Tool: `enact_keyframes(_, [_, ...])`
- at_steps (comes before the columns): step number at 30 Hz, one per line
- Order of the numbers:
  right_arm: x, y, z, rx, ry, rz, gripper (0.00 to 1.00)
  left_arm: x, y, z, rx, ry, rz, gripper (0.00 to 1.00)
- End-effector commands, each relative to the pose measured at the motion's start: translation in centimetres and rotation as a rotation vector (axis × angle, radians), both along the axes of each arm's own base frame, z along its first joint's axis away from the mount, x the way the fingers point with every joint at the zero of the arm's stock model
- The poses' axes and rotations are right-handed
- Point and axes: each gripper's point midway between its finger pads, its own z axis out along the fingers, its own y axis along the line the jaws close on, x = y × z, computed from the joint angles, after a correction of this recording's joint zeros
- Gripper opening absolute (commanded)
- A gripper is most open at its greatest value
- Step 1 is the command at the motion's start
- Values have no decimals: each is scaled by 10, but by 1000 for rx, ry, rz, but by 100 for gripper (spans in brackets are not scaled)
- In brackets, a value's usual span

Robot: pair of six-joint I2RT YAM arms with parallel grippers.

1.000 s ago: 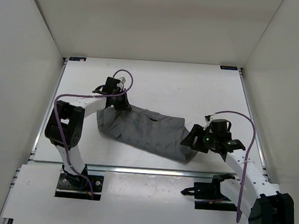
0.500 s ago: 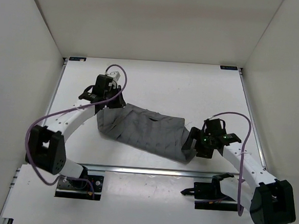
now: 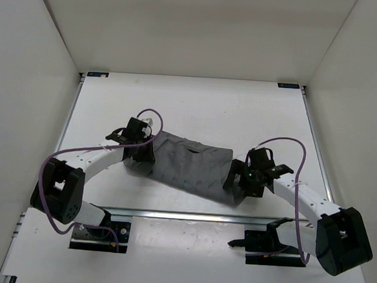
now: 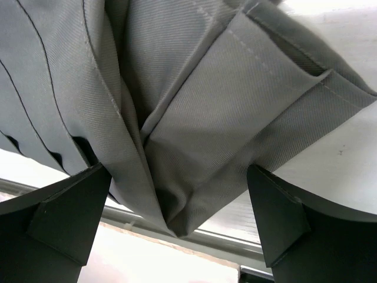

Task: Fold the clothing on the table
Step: Fold the skirt

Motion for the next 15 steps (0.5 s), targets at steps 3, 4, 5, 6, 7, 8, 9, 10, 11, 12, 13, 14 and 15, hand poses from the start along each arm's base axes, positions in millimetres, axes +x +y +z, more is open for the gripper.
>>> enact_keyframes(3, [7,-5,-6,-72,1,-33,95,7,14,-5,64,-10,54,26])
enact_keyframes(4, [8,-3,-9,-71,7,-30,92,3,18,-11,84,13,63,23])
enact_keyframes(5, [7,-1,-13,-63,24,-20,90,4,18,-12,91,15,65,22])
enact_keyframes(6, [10,0,-13,-51,21,-26,86,3,17,-12,91,24,67,17])
enact_keyframes(7, [10,3,-15,-53,26,-21,82,4,21,-16,117,26,84,14])
enact_keyframes(8, [11,5,-16,-50,26,-10,80,3,23,-20,132,36,91,10])
enact_keyframes(9, [14,7,-15,-53,14,-1,77,2,23,-23,138,49,92,2])
enact_keyframes(10, [17,11,-14,-49,11,12,70,3,26,-26,153,61,97,0])
enact_keyframes(11, [19,10,-15,-51,16,3,63,3,25,-31,165,70,94,0])
enact_keyframes(12, [22,12,-15,-48,16,13,58,1,27,-35,169,92,100,0])
enact_keyframes(13, [25,13,-16,-49,16,11,47,-1,23,-36,170,91,80,0])
enact_keyframes(14, [30,12,-16,-54,6,9,39,-2,22,-38,165,101,81,0])
enact_keyframes(15, [31,15,-14,-51,6,21,34,-2,21,-41,170,106,80,0])
